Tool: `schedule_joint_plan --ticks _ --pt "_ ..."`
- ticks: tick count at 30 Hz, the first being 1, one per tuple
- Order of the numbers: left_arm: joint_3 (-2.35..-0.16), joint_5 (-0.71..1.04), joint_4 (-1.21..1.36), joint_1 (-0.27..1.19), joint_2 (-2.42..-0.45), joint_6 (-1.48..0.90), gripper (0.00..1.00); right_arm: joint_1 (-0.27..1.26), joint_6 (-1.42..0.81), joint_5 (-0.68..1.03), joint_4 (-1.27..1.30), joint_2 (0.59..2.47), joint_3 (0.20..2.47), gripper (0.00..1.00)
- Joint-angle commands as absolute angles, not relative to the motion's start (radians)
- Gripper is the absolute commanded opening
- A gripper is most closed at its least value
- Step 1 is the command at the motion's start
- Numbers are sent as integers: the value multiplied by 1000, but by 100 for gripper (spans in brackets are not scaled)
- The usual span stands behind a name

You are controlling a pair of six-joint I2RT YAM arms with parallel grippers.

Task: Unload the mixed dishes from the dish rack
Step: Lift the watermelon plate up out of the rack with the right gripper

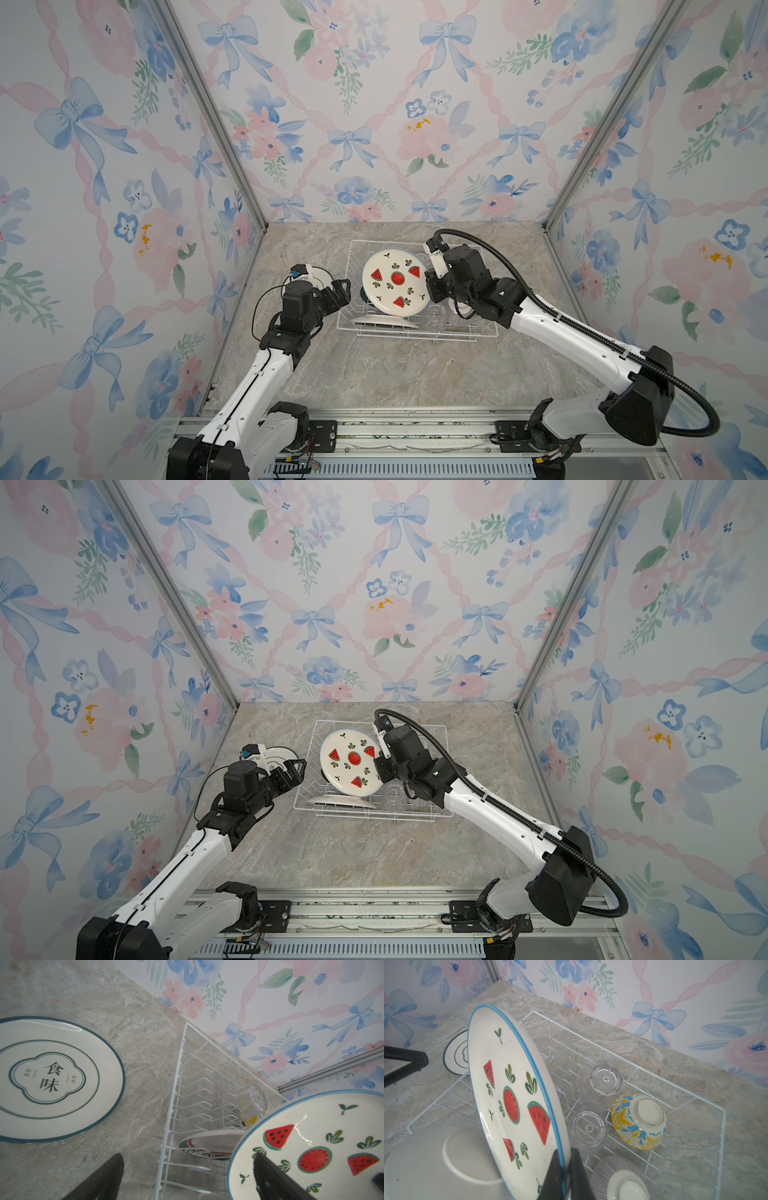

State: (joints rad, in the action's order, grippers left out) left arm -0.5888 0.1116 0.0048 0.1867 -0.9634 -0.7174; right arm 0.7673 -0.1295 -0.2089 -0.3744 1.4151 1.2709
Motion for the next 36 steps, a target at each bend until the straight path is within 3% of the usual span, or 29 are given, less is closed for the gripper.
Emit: schedule_joint_plan --ticks 1,21,36 --pt "-627 105 21 197 -969 -704 98 736 -195 -223 -276 1373 1285 0" --pt "-679 109 44 240 -1021 -704 98 675 -270 -171 -263 1376 1287 0" --pt "-771 213 130 292 -1153 -721 98 632 -325 -102 -250 1395 1302 0"
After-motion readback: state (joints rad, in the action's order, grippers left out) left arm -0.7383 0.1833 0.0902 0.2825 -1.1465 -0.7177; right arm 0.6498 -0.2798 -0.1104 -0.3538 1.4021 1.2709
